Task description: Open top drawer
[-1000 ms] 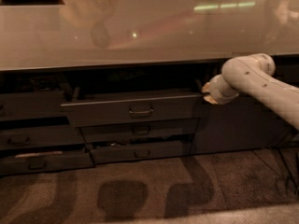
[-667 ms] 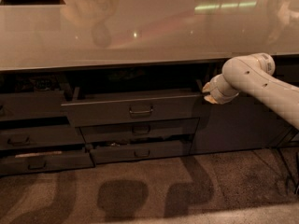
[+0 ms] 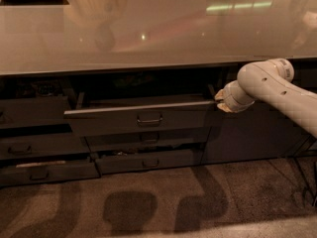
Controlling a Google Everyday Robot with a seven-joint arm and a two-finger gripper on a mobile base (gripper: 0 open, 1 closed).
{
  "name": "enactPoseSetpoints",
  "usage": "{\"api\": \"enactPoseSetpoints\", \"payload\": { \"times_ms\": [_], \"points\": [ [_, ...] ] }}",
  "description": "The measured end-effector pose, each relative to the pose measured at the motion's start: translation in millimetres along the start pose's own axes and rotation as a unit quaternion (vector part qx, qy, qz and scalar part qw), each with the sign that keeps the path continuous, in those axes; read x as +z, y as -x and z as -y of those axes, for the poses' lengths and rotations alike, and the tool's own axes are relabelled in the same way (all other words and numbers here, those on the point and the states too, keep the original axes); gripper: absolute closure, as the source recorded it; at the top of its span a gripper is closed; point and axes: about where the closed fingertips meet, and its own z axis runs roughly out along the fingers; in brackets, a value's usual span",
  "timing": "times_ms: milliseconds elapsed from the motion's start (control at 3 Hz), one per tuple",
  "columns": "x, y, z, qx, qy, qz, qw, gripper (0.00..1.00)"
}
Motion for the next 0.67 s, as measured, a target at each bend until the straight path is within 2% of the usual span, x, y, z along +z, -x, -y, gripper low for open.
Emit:
{"api": "enactPoseSetpoints", "payload": {
  "times_ms": [333, 667],
  "points": [
    [-2.0, 0.9, -9.0, -0.003, 0.0, 0.002, 1.0, 1.0],
    [-4.7, 0.8, -7.5, -0.003, 0.0, 0.002, 1.0, 1.0]
  ]
}}
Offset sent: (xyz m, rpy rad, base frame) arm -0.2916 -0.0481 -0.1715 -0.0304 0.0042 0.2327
